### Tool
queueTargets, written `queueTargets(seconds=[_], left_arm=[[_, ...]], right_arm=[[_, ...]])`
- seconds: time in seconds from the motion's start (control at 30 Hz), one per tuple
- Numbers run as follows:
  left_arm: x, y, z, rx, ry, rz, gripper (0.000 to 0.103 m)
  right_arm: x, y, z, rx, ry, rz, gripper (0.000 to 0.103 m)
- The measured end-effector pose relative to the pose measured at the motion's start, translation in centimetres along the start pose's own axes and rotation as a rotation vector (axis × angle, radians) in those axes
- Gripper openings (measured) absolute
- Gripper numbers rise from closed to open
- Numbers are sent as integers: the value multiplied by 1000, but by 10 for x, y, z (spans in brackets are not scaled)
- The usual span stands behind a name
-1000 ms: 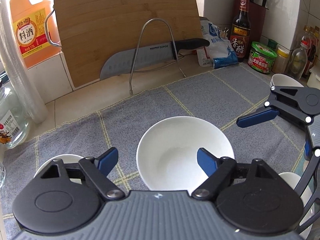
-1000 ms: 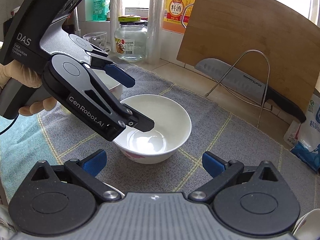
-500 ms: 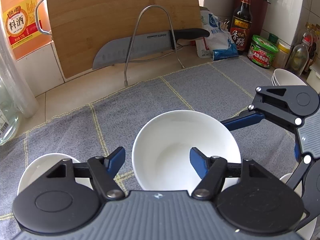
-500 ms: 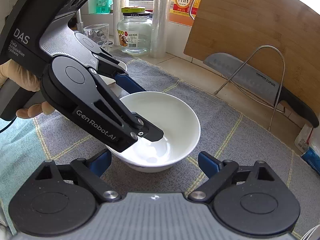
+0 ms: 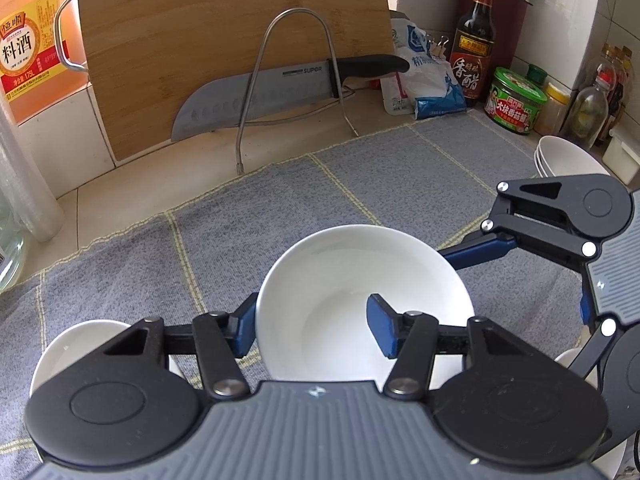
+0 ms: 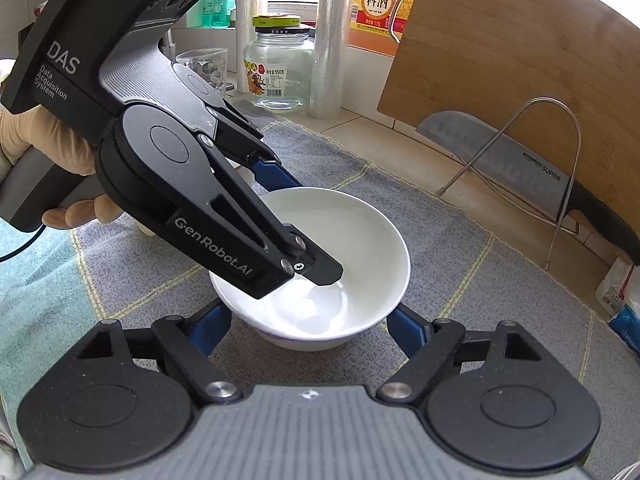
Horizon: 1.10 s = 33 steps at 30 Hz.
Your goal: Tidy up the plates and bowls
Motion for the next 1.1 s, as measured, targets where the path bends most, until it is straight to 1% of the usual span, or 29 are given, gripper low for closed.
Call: queueTargets(seconds=[0.27, 0.53, 0.83, 1.1], left_arm=[[-2, -2, -5, -1, -8, 4, 56], [-11, -12, -27, -5, -36, 4, 56], [-20, -35, -56, -3, -60, 7, 56], [-21, -63, -79, 15, -80, 24, 56]], right_arm=[[-4, 2, -3, 7, 0, -9, 88], [-14, 7, -22, 5, -12, -19, 88], [-20, 18, -52, 9, -28, -27, 88], [-11, 27, -80, 23, -38, -27, 88]])
Point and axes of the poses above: each gripper's, at about its wrist camera, not at the fingertips, and z roughly the way its jaws point, y to its left, x to its underside, the point moved 7 cm from there along z, roughly the way its jaws point, and after that the axes turned 12 degrees about -y, right-handed, at the moved point
